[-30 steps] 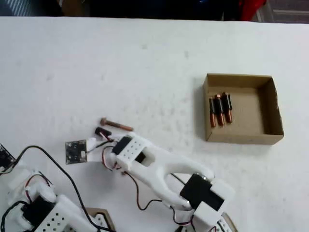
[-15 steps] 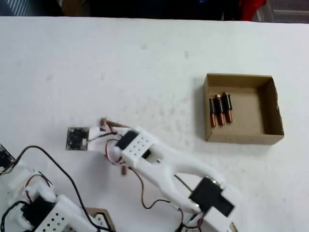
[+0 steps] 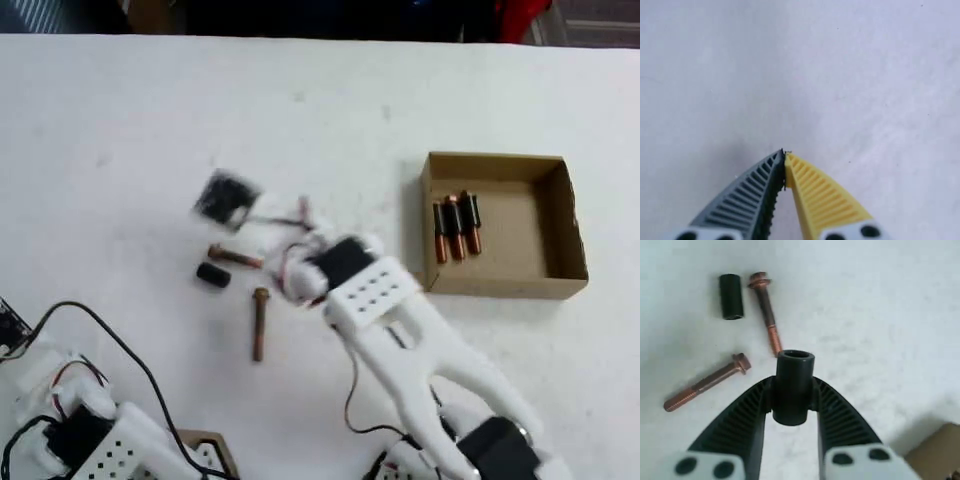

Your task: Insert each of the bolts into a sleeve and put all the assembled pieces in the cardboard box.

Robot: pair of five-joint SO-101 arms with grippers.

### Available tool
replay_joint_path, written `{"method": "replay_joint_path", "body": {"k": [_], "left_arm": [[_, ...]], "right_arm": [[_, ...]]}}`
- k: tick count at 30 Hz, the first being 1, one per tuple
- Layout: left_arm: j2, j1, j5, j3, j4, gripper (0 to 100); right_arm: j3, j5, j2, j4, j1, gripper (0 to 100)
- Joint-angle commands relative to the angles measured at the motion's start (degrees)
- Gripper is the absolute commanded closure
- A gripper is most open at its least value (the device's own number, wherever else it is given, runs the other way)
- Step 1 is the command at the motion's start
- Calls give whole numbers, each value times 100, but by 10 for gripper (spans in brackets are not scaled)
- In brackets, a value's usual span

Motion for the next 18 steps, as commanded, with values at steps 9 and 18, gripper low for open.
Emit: {"method": "replay_joint_path", "body": {"k": [9,18], "left_arm": [[-40,611,-44,-114,35,977],[-40,1516,-44,-114,35,977]], "right_arm": [[-158,-484,-505,655,1569,968],[-615,-976,1042,664,1604,968]]}}
